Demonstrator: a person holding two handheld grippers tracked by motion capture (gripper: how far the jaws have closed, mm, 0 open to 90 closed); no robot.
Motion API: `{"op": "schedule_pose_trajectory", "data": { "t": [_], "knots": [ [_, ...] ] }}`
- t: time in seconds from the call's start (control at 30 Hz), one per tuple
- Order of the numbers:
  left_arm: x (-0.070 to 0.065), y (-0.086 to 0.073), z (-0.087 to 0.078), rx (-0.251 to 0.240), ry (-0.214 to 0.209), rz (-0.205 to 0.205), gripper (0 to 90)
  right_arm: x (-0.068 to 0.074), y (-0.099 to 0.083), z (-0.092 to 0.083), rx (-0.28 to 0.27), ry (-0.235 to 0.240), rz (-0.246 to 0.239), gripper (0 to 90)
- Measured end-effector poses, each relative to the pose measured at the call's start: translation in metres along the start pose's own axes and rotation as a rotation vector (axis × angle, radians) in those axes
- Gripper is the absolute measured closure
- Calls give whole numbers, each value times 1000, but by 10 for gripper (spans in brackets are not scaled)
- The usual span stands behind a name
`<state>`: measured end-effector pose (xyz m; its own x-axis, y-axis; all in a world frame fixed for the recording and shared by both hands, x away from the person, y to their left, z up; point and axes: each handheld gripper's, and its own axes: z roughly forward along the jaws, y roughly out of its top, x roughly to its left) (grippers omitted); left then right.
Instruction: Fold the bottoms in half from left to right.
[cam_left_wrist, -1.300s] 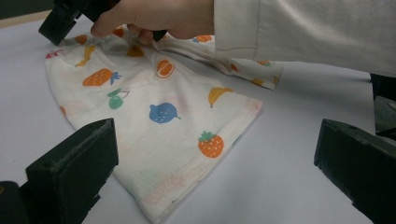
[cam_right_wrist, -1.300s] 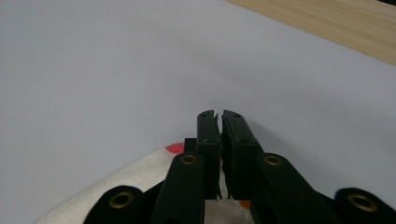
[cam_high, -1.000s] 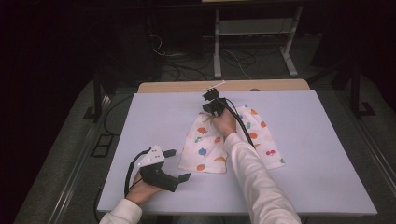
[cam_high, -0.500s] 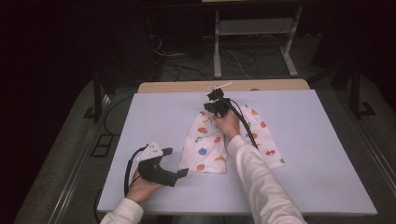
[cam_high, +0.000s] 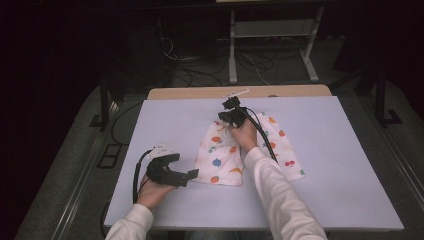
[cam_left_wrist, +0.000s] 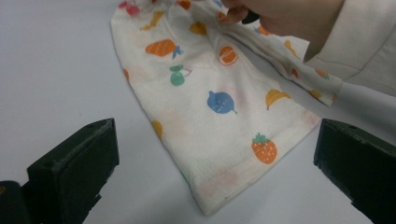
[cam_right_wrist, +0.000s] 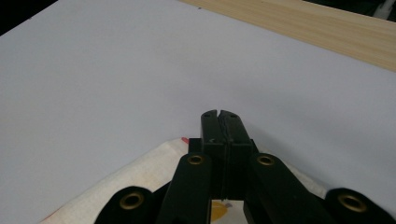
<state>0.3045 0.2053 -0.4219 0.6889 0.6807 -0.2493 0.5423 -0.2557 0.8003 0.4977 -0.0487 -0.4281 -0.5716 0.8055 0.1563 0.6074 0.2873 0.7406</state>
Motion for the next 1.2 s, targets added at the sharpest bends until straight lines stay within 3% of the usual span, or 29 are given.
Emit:
{"op": "schedule_pose_trajectory", "data": {
  "t": [0.27,0.33,0.63,1.0,1.2],
  "knots": [
    [12,1,9,50,-18,-64,0,-1,0,-2,-2,5,7,886],
    [13,1,11,62,-22,-67,0,-2,1,-3,-9,13,26,886],
    [13,-1,19,140,-47,-81,6,-3,1,-3,-12,11,23,886],
    [17,-3,21,185,-74,-109,147,-2,0,-2,-12,10,17,886],
    [20,-4,21,206,-90,-127,281,-2,0,-3,-8,6,7,886]
  ]
}}
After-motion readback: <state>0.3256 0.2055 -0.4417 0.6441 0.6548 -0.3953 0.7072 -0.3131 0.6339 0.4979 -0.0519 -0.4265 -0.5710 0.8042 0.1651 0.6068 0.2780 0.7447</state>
